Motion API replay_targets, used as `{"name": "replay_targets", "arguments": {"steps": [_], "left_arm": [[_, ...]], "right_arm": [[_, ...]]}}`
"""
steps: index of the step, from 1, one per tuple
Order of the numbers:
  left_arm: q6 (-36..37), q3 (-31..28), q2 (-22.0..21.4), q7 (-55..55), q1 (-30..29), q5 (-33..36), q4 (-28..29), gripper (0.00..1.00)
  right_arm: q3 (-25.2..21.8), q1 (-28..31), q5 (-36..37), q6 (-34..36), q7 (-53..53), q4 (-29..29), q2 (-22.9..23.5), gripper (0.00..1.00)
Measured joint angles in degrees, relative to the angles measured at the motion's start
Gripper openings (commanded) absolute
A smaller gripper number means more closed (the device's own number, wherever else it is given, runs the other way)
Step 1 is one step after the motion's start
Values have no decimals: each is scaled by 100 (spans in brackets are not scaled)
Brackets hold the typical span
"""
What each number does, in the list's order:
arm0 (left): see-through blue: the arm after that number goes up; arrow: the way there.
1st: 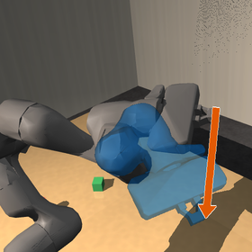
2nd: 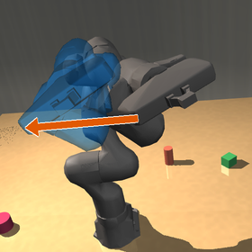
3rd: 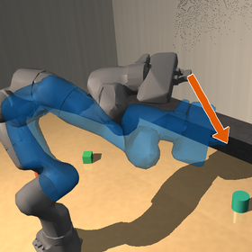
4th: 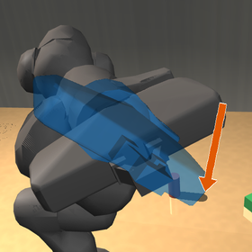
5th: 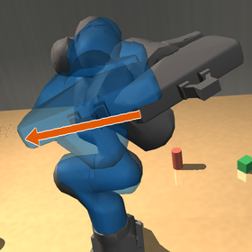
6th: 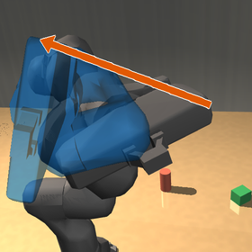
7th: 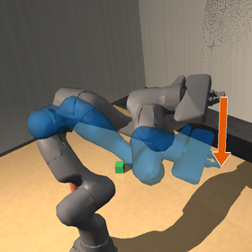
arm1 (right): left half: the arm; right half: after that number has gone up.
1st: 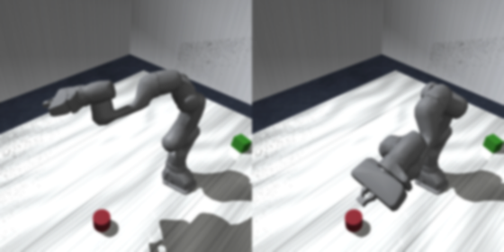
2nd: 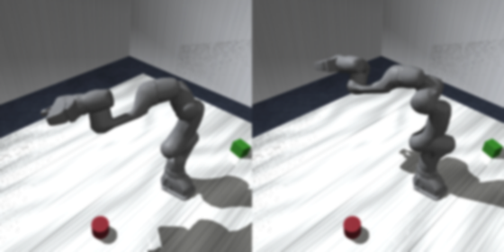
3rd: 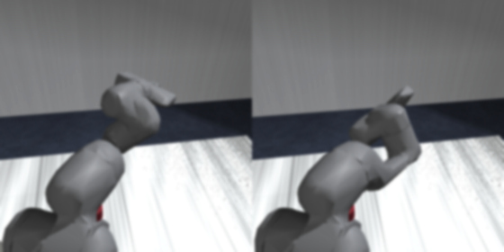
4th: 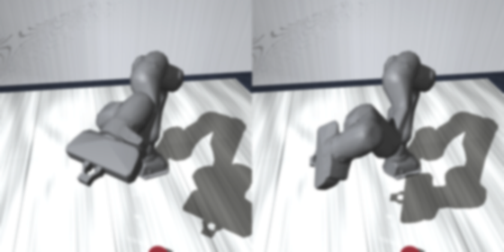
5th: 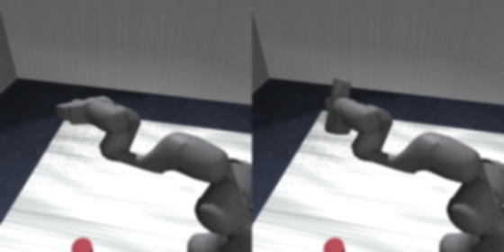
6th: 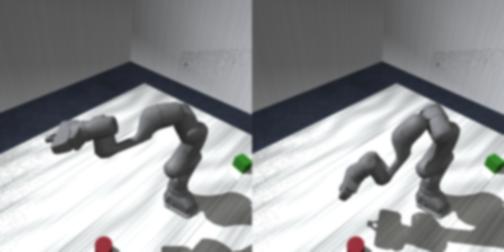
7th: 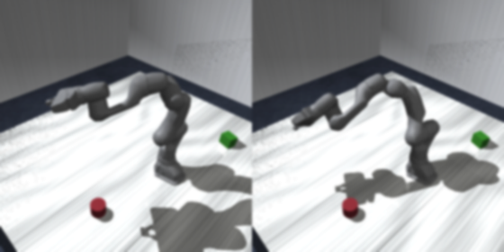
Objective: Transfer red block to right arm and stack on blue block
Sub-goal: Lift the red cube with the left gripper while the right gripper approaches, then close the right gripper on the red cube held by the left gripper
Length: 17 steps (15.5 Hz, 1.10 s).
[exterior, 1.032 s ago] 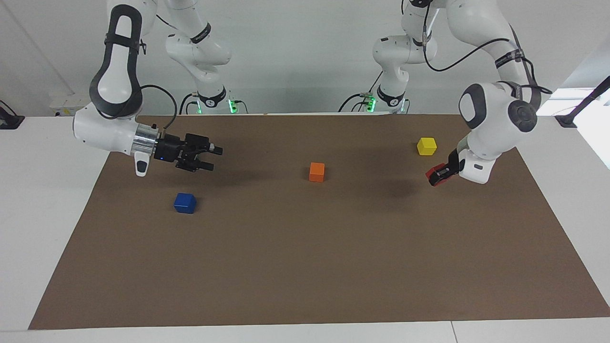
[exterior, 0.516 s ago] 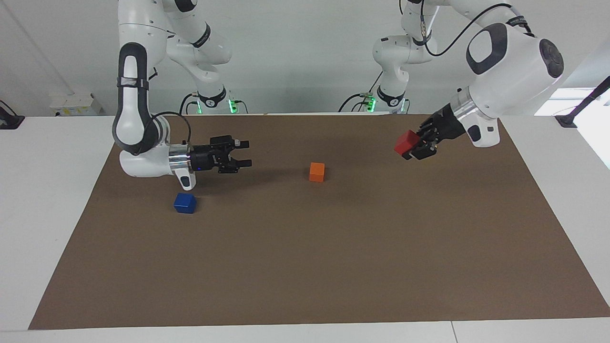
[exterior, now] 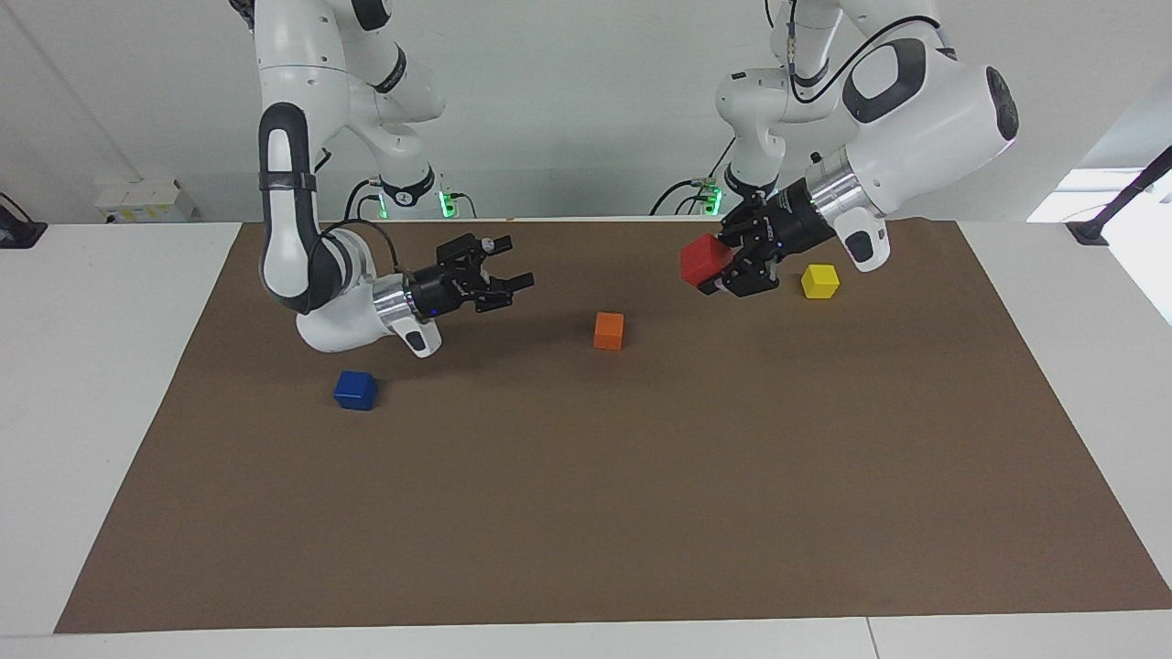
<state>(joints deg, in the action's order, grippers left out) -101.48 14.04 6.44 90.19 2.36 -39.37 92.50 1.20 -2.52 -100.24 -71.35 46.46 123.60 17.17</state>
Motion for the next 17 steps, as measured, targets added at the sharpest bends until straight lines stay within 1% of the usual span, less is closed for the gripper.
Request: {"name": "replay_targets", "arguments": {"steps": [2, 4, 7, 9, 11, 14, 17], "left_arm": [[-521, 8, -221, 276, 226, -169, 455, 0], [-948, 13, -375, 734, 473, -381, 767, 0], [-1236, 16, -508, 1325, 756, -568, 907, 0], [-1437, 16, -652, 1547, 911, -598, 1069, 0], [-1729, 15, -869, 1569, 1152, -630, 1413, 0], [-2506, 24, -1240, 1643, 1715, -655, 2102, 0], [-2640, 6, -1428, 1656, 1817, -667, 2350, 0]], "right_arm": [[3, -267, -450, 191, 326, 137, 58, 100], [8, -480, -744, 350, 549, 204, 205, 100], [10, -766, -1488, 865, 659, 241, 586, 100], [15, -994, -1906, 1010, 761, 200, 790, 100], [18, -1156, -2223, 1002, 772, 135, 840, 100], [22, -1361, -2503, 774, 765, -60, 839, 100], [21, -1371, -2516, 583, 740, -229, 839, 100]]}}
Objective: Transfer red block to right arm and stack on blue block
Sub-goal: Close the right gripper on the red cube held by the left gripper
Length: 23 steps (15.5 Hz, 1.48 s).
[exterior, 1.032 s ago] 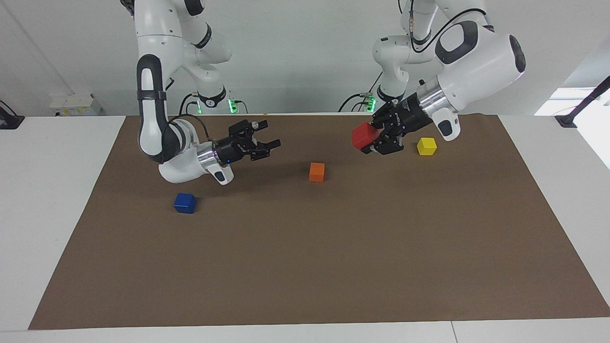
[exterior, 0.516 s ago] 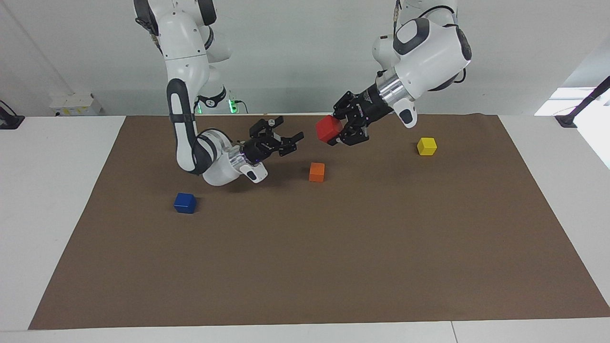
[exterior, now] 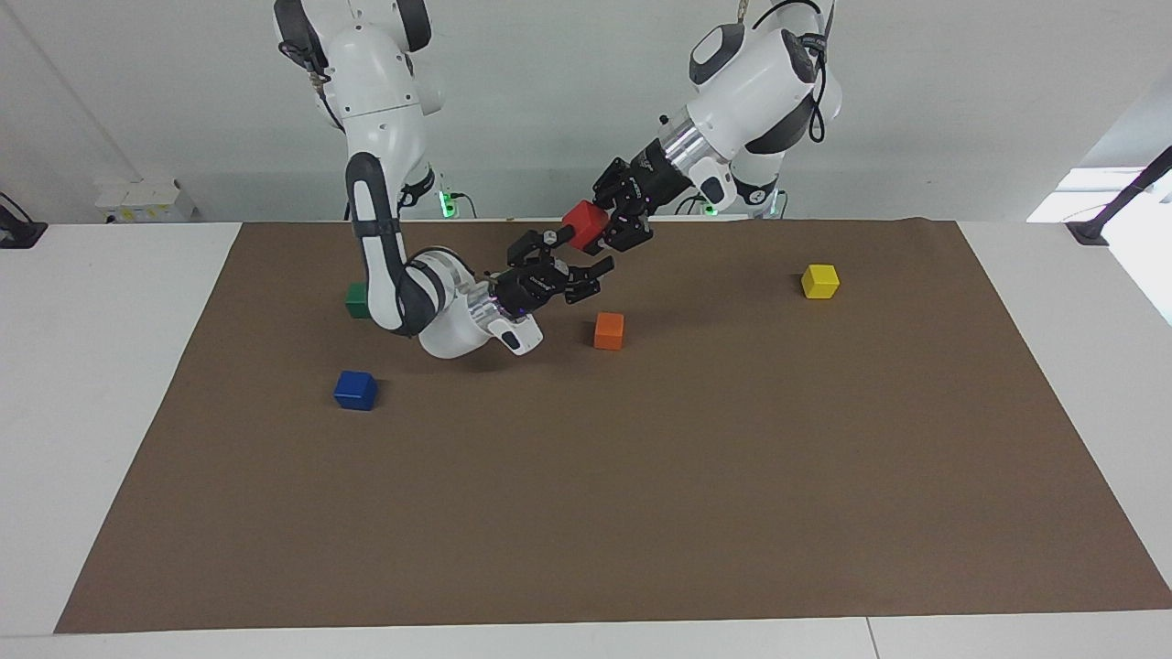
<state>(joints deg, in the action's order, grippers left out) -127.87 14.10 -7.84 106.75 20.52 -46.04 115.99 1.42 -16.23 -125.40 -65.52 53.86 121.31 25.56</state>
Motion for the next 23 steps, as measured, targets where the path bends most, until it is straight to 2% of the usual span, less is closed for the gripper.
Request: {"name": "replay_targets", "arguments": {"steps": [2, 7, 13, 15, 16, 17, 18, 19, 23], "left_arm": [[0, -34, -49, 0, -1, 0, 15, 0], [-32, -69, -63, 0, -3, 0, 42, 0], [-39, -81, -64, 0, -5, 0, 63, 0], [-40, -79, -64, 0, -4, 0, 64, 0], [-41, -79, -64, 0, -4, 0, 64, 0], [-41, -84, -65, 0, -6, 0, 72, 0], [-41, -92, -65, 0, -7, 0, 84, 0], [-41, -101, -66, 0, -10, 0, 97, 0], [-43, -102, -83, 12, -9, -35, 101, 0]], "right_arm": [[0, 0, -1, -11, -4, -7, 7, 100], [47, -90, -25, 2, -167, 4, 48, 93], [80, -90, -51, 33, -446, 18, 30, 92], [102, -90, -51, 64, -504, 34, 17, 83], [115, -91, -51, 81, -525, 45, 5, 74], [115, -88, -58, 123, -545, 59, -14, 53], [110, -76, -64, 154, -583, 71, -33, 20], [103, -61, -69, 178, -638, 80, -46, 0], [101, -60, -80, 195, -670, 86, -68, 0]]}}
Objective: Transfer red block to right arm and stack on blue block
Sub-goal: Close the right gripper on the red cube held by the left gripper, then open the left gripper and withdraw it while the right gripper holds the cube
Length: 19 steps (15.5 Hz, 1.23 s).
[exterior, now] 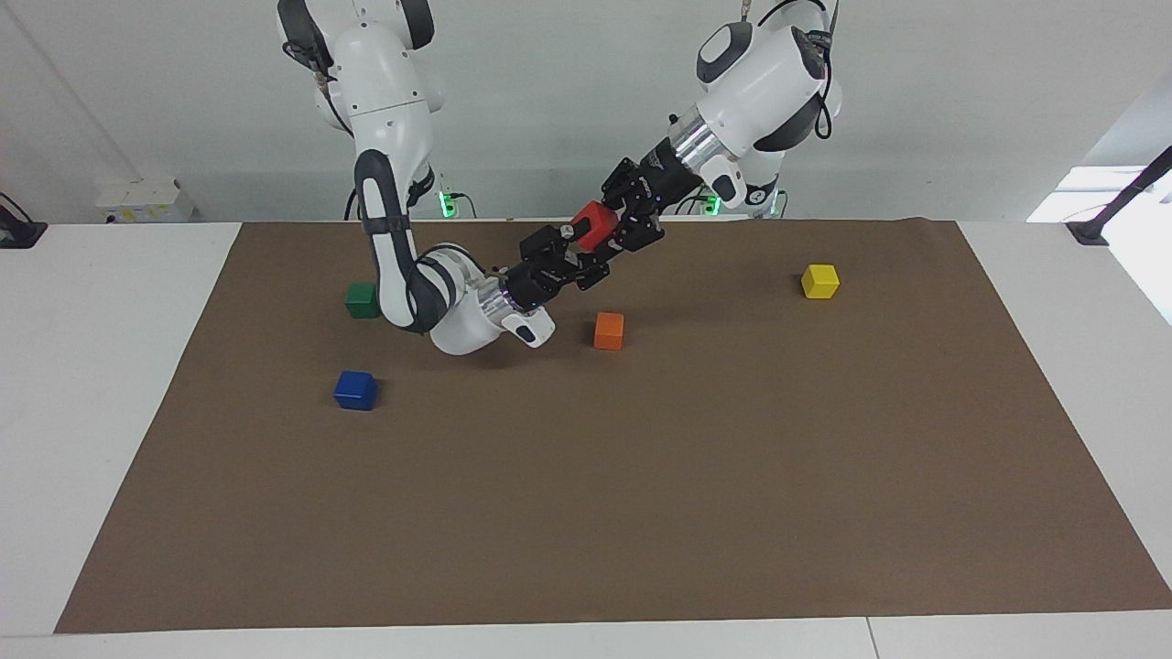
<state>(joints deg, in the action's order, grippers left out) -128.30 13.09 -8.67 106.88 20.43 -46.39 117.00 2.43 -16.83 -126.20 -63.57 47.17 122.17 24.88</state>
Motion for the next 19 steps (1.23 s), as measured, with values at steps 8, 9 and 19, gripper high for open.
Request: {"name": "replay_targets", "arguments": {"steps": [8, 9, 19], "left_arm": [[-19, 4, -65, 125, 3, 0, -32, 100], [-19, 2, -86, 164, 1, 0, -34, 100], [984, -76, -550, -709, -1509, 353, -26, 100]], "right_arm": [[-2, 0, 0, -17, -181, 9, -100, 0], [-2, 0, 0, -17, -206, 9, -111, 0], [-19, 94, 148, -801, -894, -2, -498, 0]]}}
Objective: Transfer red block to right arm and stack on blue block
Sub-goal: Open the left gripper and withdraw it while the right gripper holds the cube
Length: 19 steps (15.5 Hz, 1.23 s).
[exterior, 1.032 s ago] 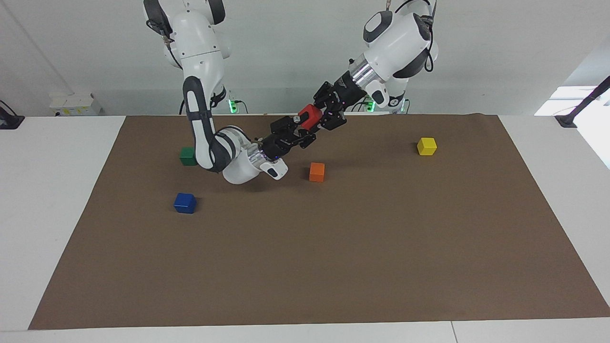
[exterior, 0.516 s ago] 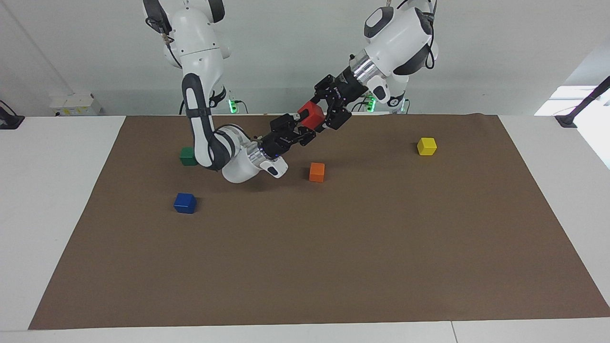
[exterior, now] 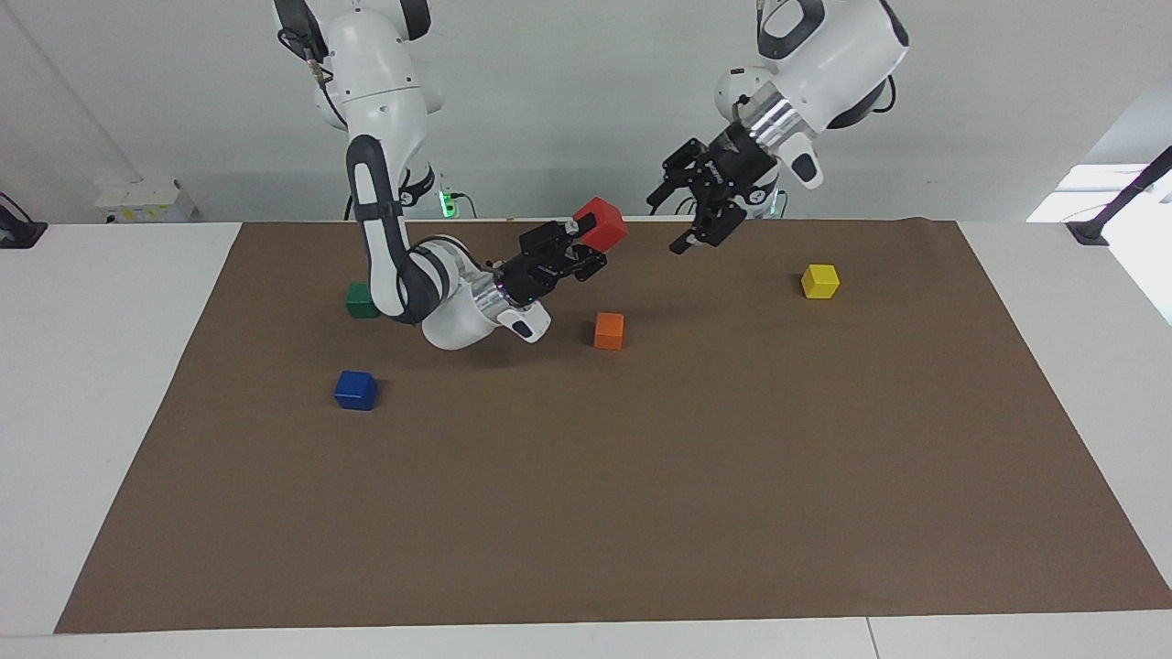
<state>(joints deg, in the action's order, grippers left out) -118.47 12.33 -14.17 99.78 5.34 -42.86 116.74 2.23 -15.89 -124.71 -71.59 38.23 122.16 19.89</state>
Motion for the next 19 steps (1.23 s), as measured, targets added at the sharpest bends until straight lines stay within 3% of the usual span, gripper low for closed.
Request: {"name": "replay_targets", "arguments": {"steps": [3, 7, 12, 19], "left_arm": [[26, -11, 4, -776, -500, 692, 28, 100], [473, -8, 81, -2472, -1292, 1318, 114, 100], [930, -23, 299, -5142, -2089, 2470, 152, 100], [1103, -4, 1035, -7918, -2123, 4008, -306, 100]], "right_arm": [[-5, 223, 718, -1013, -440, -9, -623, 0], [-21, 578, 2276, -2100, -1066, -6, -1523, 0], [-59, 1046, 4692, -2315, -1707, -38, -2276, 0], [-80, 1286, 8059, -2452, -2541, -472, -2792, 0]]}}
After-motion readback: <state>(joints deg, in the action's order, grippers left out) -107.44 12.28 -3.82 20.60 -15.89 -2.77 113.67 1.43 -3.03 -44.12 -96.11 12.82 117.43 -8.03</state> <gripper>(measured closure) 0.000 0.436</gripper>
